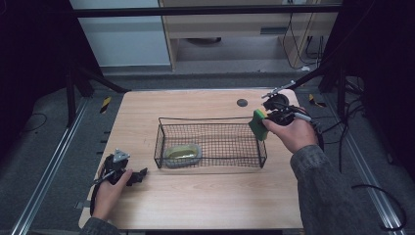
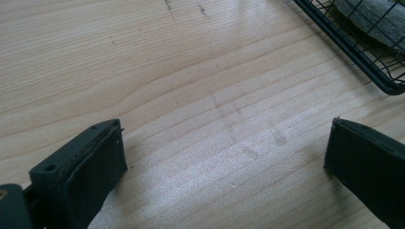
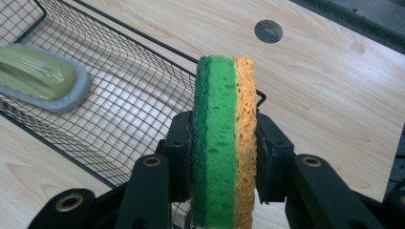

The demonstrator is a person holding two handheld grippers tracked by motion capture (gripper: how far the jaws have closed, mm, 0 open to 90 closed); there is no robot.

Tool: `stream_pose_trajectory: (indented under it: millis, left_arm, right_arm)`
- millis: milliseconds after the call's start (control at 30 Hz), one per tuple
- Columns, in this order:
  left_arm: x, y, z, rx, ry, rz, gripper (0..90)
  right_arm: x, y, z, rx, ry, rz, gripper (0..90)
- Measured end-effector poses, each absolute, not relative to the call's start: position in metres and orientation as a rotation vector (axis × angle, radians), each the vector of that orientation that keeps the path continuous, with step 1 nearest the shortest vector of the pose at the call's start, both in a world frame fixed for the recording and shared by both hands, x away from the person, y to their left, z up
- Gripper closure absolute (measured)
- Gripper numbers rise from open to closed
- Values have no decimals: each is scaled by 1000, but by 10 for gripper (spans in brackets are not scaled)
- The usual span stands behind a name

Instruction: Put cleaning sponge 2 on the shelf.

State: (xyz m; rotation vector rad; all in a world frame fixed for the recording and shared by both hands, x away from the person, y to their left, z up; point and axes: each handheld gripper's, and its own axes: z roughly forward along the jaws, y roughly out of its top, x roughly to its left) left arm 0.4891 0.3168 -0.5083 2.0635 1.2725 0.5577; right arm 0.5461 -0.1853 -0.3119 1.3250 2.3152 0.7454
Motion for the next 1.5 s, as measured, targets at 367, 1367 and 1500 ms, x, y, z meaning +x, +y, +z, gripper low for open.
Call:
stream_pose_trajectory:
  millis: [367,1367,1500]
  left_arm:
    - [489,317,-508,2063,1273,557,0]
    - [489,317,-508,2064,1270,557,0]
    - [490,317,-508,2065,1269,557,0]
  right_arm:
    - [551,-181,-317,1332,2325,721,639]
    - [565,-165,-357,1381,2361,662,639]
    - [567,-163,-362,1393,2366,656,639]
